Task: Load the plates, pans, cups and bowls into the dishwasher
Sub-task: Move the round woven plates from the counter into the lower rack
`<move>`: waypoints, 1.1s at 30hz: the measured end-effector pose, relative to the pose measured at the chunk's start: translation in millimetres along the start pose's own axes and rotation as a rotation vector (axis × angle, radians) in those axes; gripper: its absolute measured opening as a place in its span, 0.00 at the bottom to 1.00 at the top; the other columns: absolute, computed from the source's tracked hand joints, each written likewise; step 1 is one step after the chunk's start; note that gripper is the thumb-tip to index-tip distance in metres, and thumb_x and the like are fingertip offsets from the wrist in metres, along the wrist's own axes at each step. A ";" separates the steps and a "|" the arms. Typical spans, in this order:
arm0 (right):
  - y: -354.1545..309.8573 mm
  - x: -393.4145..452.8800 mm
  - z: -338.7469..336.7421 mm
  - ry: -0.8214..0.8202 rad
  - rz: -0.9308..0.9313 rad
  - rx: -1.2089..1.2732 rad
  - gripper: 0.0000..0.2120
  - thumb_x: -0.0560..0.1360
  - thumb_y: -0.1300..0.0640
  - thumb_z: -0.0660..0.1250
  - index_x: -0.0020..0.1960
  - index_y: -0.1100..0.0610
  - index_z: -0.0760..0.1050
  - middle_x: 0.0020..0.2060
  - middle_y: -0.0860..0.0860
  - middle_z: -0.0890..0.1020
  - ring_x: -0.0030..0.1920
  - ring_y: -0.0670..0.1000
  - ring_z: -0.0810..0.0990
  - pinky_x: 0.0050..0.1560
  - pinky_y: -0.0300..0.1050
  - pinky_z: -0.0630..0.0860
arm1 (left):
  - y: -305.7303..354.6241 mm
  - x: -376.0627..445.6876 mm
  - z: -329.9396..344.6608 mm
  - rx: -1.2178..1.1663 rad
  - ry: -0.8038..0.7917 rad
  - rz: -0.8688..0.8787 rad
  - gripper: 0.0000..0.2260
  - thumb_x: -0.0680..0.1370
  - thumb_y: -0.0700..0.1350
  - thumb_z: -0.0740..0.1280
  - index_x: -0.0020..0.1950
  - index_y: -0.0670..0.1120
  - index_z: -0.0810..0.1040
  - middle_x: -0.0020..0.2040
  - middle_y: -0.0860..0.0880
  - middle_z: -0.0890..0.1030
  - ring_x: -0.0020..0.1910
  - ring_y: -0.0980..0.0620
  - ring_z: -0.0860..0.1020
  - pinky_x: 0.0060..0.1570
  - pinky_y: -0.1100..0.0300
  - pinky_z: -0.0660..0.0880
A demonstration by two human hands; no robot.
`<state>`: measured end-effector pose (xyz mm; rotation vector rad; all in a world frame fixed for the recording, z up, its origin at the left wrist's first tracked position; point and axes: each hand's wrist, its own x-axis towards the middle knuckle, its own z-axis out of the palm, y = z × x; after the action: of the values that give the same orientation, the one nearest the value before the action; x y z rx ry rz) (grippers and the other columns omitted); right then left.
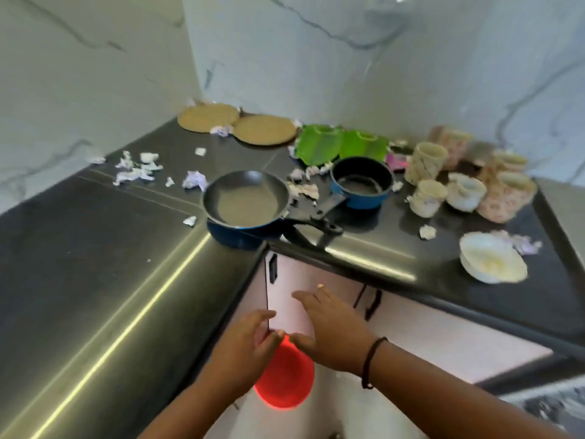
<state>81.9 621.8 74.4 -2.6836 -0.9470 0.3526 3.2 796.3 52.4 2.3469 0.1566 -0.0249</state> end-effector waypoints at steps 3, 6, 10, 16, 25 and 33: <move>-9.9 22.8 -59.1 0.125 -0.159 0.012 0.32 0.74 0.40 0.63 0.74 0.49 0.60 0.70 0.48 0.69 0.71 0.50 0.62 0.69 0.35 0.49 | 28.2 20.1 -28.6 -0.164 0.099 0.080 0.12 0.73 0.63 0.63 0.56 0.66 0.73 0.59 0.67 0.74 0.58 0.73 0.70 0.58 0.69 0.67; -5.7 51.2 -109.5 0.217 -0.208 0.062 0.30 0.73 0.41 0.65 0.72 0.47 0.63 0.67 0.46 0.71 0.68 0.46 0.66 0.67 0.36 0.58 | 53.0 60.1 -55.0 -0.291 0.173 0.141 0.13 0.73 0.60 0.66 0.56 0.61 0.77 0.56 0.61 0.79 0.56 0.64 0.77 0.57 0.65 0.72; 16.6 113.8 -154.8 0.286 -0.220 0.097 0.29 0.73 0.41 0.65 0.72 0.47 0.63 0.68 0.46 0.71 0.69 0.47 0.65 0.67 0.38 0.59 | 69.3 135.7 -91.4 -0.176 0.307 0.139 0.10 0.75 0.55 0.68 0.56 0.59 0.77 0.54 0.66 0.77 0.54 0.70 0.74 0.53 0.72 0.69; 56.2 222.9 -188.1 0.200 -0.127 0.161 0.29 0.73 0.43 0.67 0.71 0.49 0.63 0.67 0.50 0.72 0.67 0.51 0.69 0.64 0.42 0.64 | 71.4 244.2 -130.9 0.046 0.361 -0.015 0.15 0.76 0.55 0.67 0.62 0.54 0.76 0.58 0.57 0.76 0.57 0.58 0.74 0.54 0.62 0.68; 89.4 367.2 -188.6 0.076 0.221 0.706 0.20 0.72 0.49 0.71 0.60 0.53 0.69 0.44 0.46 0.75 0.39 0.40 0.72 0.34 0.35 0.67 | 21.3 365.5 -174.3 0.276 0.168 -0.218 0.20 0.77 0.57 0.65 0.65 0.49 0.75 0.66 0.48 0.75 0.64 0.50 0.73 0.63 0.57 0.68; 111.7 469.3 -177.4 0.094 0.415 0.810 0.11 0.72 0.55 0.70 0.48 0.57 0.69 0.37 0.50 0.72 0.37 0.49 0.70 0.36 0.42 0.67 | -24.5 469.3 -203.0 0.156 0.074 -0.339 0.14 0.77 0.53 0.66 0.53 0.43 0.77 0.52 0.44 0.79 0.52 0.46 0.77 0.53 0.54 0.73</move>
<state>556.7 807.7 138.6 -2.0768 -0.1318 0.5434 459.9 1007.0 147.4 2.4505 0.6076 -0.1199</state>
